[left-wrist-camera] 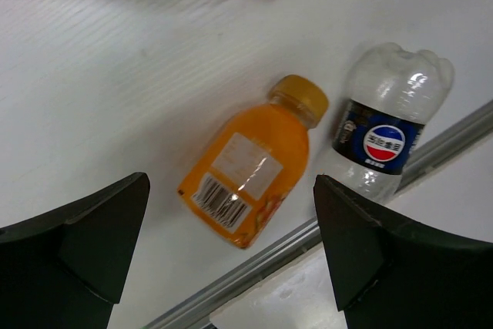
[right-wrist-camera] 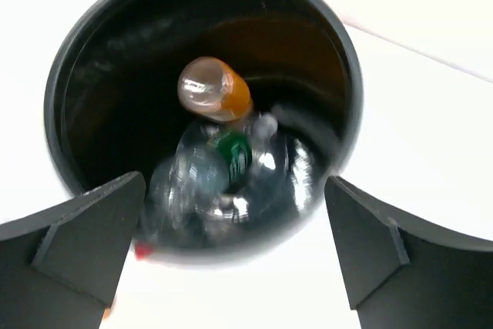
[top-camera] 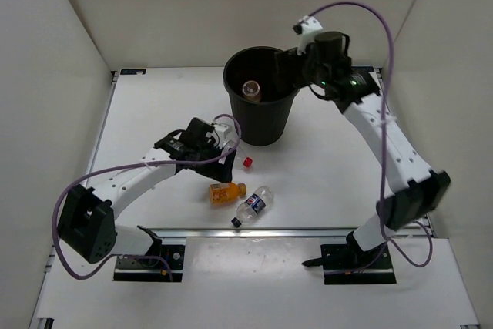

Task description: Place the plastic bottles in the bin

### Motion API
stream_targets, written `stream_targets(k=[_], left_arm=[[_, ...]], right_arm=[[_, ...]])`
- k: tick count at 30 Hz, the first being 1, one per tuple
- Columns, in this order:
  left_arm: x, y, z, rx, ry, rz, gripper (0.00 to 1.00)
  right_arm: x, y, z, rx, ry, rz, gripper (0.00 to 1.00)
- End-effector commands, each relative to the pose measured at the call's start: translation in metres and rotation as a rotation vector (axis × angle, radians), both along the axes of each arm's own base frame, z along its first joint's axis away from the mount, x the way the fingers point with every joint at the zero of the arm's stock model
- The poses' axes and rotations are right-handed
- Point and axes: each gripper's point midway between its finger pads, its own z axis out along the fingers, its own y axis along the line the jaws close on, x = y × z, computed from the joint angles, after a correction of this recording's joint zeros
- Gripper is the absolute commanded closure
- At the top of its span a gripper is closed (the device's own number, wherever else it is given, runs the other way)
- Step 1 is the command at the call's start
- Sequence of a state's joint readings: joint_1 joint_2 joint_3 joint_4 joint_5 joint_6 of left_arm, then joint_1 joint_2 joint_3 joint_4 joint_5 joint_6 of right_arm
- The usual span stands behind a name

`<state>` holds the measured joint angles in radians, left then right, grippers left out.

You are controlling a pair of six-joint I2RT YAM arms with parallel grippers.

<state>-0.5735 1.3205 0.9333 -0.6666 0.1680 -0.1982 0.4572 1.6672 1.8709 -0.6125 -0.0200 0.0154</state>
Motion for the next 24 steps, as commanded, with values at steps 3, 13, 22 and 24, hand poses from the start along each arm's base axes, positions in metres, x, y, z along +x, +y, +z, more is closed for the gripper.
stream_targets(k=[3, 13, 22, 24], left_arm=[[0.001, -0.031, 0.003, -0.027, -0.026, -0.173, 0.01], [-0.022, -0.019, -0.045, 0.149, 0.083, -0.186, 0.02], [-0.035, 0.004, -0.070, 0.352, 0.130, -0.168, 0.15], [-0.030, 0.002, -0.069, 0.362, 0.130, -0.152, 0.31]], right_arm=[[-0.061, -0.052, 0.024, 0.160, -0.038, -0.003, 0.01], [-0.130, -0.120, -0.057, 0.242, 0.141, -0.124, 0.02], [-0.161, -0.134, -0.099, 0.319, 0.223, -0.208, 0.03], [-0.170, -0.135, -0.107, 0.332, 0.244, -0.228, 0.03]])
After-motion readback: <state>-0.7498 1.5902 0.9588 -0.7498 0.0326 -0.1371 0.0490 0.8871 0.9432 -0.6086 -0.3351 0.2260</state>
